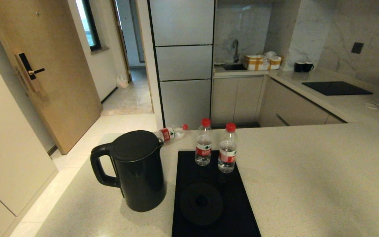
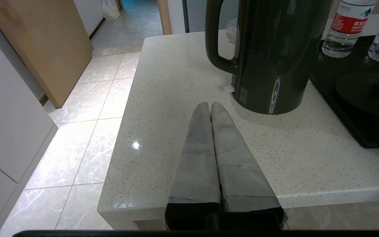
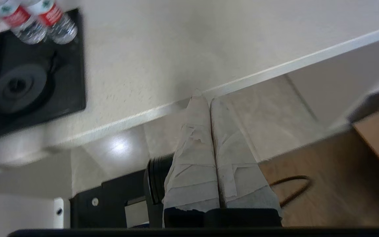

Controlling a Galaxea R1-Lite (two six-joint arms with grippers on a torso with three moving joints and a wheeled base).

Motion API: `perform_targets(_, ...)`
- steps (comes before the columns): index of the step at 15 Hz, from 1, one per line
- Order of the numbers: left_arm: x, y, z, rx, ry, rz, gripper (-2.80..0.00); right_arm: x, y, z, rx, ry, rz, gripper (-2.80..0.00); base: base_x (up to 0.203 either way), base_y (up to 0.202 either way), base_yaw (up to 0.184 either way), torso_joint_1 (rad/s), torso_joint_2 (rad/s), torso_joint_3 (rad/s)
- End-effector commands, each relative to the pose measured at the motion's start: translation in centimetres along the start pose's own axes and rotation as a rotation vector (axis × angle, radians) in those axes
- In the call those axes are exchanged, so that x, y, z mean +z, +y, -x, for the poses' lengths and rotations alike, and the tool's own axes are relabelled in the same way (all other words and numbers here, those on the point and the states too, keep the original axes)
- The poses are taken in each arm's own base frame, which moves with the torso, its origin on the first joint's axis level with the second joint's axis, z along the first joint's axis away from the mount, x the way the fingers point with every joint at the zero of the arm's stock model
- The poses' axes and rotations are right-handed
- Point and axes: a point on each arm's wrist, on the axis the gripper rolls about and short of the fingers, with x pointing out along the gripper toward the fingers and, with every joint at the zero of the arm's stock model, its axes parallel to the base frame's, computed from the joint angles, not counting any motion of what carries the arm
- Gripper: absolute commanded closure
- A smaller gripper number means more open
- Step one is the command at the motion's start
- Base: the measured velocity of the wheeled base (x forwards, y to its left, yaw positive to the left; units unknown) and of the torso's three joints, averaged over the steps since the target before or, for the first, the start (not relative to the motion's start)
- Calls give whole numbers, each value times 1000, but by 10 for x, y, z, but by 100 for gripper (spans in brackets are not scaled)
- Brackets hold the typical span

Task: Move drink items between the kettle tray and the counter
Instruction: Return the kettle to its original position

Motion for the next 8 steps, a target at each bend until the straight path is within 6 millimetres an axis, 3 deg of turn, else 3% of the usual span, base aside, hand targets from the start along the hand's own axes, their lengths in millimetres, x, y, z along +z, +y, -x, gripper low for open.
perform_targets(1, 0, 0, 0, -1, 0, -1, 0, -29, -1, -16, 30, -59, 7, 0, 0, 0, 0, 0, 0, 0)
perform_targets(4, 0, 0, 0, 0, 2, -1, 0, -35, 11, -82, 120, -278, 22, 0, 0, 0, 0, 0, 0, 0)
perform_targets(6, 0, 0, 0, 0, 0, -1, 0, -66, 16, -127, 202, -274, 66, 0, 0, 0, 0, 0, 0, 0)
perform_targets(8, 0, 0, 0, 0, 0, -1, 0, -89, 17, -145, 253, -222, 87, 0, 0, 0, 0, 0, 0, 0)
